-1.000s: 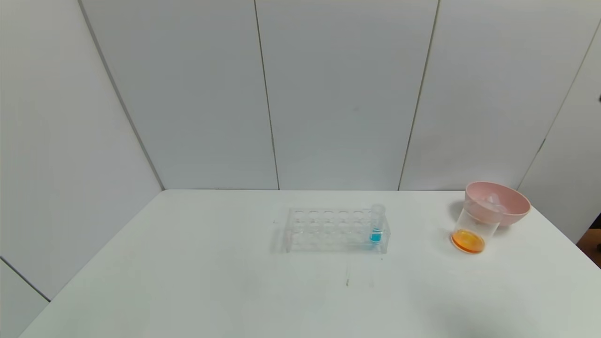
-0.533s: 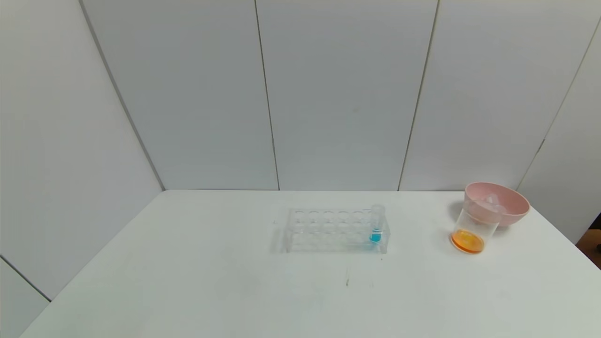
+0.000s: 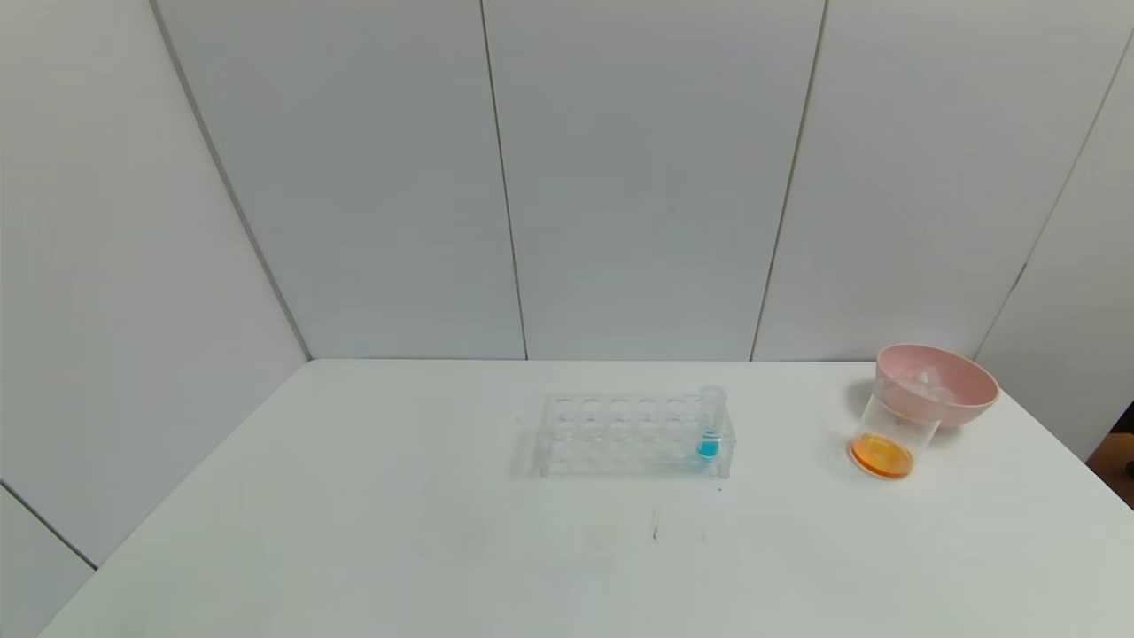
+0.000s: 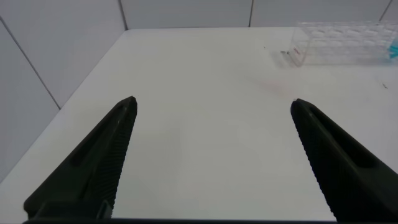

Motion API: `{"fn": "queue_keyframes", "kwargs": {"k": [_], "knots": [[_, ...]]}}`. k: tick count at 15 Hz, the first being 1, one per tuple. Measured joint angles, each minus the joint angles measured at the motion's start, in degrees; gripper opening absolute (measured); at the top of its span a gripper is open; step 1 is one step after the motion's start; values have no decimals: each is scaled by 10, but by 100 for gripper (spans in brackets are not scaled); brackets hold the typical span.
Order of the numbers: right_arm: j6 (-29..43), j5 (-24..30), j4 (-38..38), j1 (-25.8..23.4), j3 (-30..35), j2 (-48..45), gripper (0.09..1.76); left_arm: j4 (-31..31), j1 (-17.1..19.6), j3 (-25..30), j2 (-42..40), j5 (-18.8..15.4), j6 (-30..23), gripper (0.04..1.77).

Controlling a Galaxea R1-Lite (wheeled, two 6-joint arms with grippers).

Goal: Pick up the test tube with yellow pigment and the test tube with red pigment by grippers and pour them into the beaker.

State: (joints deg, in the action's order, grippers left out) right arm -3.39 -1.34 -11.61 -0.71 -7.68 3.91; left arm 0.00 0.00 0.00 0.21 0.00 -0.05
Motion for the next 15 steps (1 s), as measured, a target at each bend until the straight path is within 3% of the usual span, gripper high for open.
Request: {"fn": "queue_keyframes", "kwargs": {"k": [2,5,15], "knots": [[8,32,37,2,56,-23,170,0,0,0,0,0,0,176],[4,28,124,3,73,-36,170,0,0,0,0,0,0,176],[21,21,116,5,77,-39,170,0,0,0,0,0,0,176]]}}
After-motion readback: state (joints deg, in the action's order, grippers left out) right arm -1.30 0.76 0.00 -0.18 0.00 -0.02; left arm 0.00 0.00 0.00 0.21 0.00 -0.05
